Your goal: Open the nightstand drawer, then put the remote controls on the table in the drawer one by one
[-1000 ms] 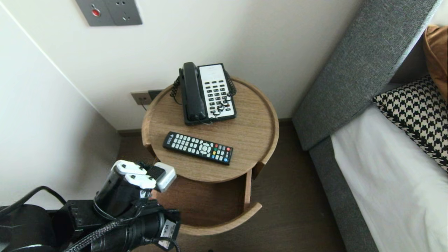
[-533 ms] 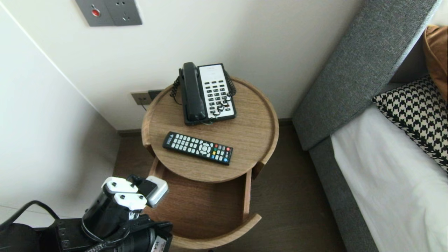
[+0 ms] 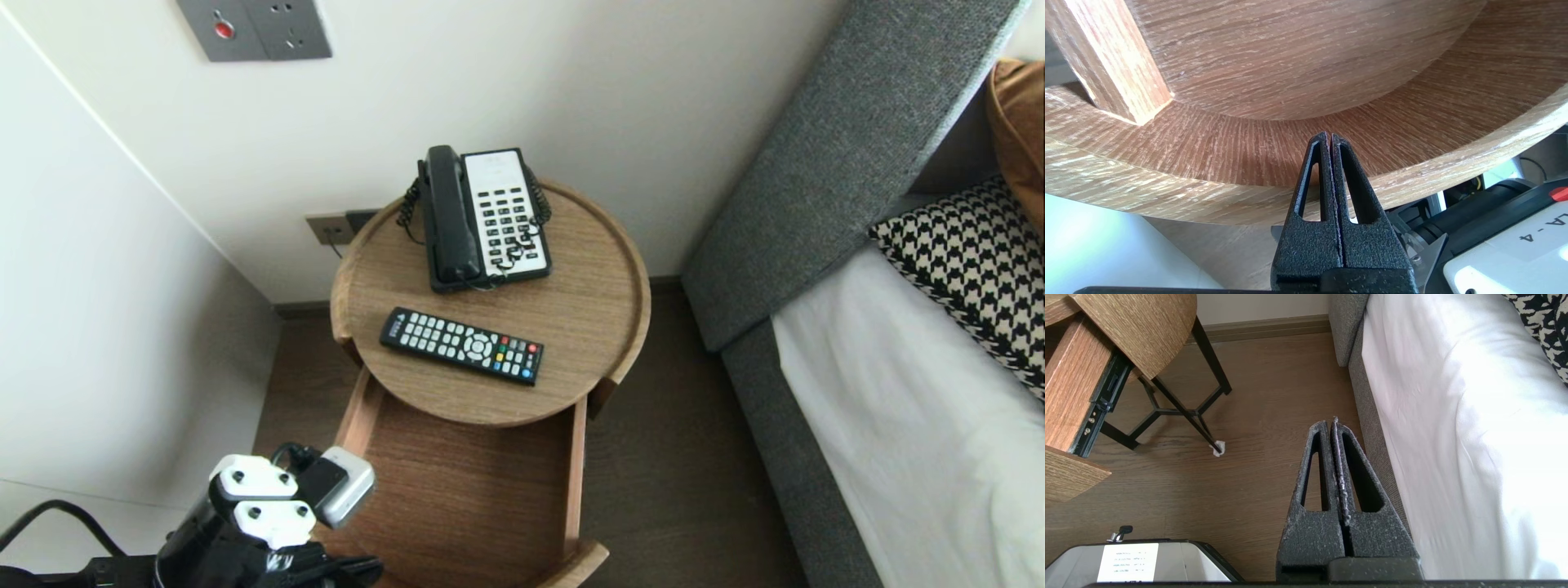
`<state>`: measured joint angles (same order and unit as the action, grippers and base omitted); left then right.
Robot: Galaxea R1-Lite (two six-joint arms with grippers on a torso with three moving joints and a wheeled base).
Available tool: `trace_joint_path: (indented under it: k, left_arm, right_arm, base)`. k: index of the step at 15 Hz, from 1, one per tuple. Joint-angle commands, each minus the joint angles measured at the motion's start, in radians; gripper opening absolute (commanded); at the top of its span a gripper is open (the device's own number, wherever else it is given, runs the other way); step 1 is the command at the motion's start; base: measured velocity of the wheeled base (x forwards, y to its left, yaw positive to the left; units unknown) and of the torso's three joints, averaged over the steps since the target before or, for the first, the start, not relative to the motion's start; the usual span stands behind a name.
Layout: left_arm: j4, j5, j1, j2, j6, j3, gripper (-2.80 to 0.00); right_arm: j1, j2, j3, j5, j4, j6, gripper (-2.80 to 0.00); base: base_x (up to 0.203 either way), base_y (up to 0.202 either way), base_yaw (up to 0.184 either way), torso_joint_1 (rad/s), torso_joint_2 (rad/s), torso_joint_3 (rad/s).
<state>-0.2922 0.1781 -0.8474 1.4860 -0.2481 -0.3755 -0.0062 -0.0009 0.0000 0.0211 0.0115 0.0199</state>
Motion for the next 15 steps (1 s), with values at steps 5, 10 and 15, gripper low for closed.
trace_joint_path:
  k: [5, 10, 15]
  left_arm:
    - [-0.018, 0.008, 0.0, -0.025, -0.033, -0.073, -2.8]
    - [0.118, 0.019, 0.08, 0.008, -0.049, -0.389, -2.8]
    - [0.349, 0.011, 0.161, 0.136, 0.006, -0.718, 0.0]
  right_arm:
    - [0.0, -0.01, 0.005, 0.0, 0.001, 0.0, -2.8]
    - [0.0, -0.01, 0.005, 0.0, 0.001, 0.0, -2.8]
    - [0.0, -0.01, 0.005, 0.0, 0.001, 0.0, -2.8]
  base:
    - [0.0, 0.0, 0.0, 0.0, 0.0, 0.0]
    - [0.0, 0.0, 0.0, 0.0, 0.0, 0.0]
    - [0.0, 0.0, 0.0, 0.0, 0.0, 0.0]
